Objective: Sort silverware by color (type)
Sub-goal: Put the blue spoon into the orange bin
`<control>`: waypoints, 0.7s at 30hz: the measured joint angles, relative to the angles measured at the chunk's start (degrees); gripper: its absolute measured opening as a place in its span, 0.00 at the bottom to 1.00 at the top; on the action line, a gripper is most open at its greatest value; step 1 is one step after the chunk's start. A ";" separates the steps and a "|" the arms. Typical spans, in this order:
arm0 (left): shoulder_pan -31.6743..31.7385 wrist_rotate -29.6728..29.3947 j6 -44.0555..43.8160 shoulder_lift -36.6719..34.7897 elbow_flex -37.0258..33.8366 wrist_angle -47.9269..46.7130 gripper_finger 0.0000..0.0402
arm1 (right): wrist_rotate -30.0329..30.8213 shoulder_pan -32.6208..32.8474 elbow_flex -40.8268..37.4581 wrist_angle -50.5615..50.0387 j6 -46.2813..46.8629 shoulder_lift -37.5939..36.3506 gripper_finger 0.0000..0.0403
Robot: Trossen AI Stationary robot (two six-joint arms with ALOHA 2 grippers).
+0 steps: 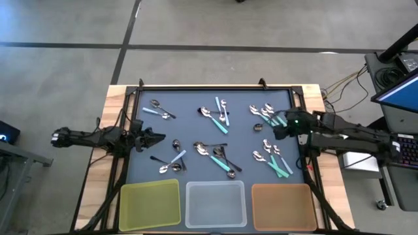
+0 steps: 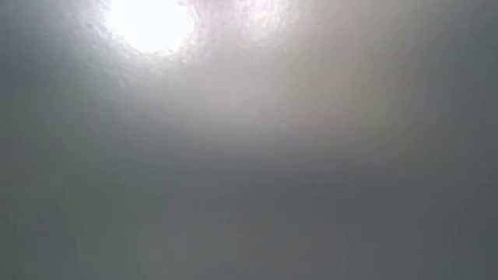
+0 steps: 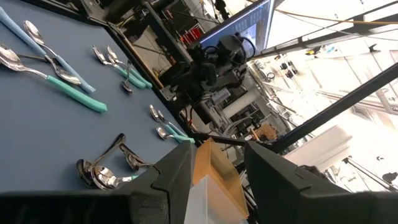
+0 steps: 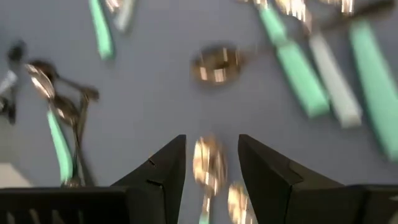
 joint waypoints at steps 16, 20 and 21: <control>0.02 0.00 -0.02 0.01 0.01 -0.04 0.33 | -12.67 0.04 2.77 -8.55 0.97 23.40 0.34; 0.00 0.00 -0.02 0.01 -0.01 0.00 0.33 | -12.80 0.05 2.66 -8.99 -1.92 27.74 0.34; 0.01 -0.01 0.00 0.01 0.00 -0.04 0.33 | -12.86 0.16 2.66 -9.02 -2.69 28.82 0.34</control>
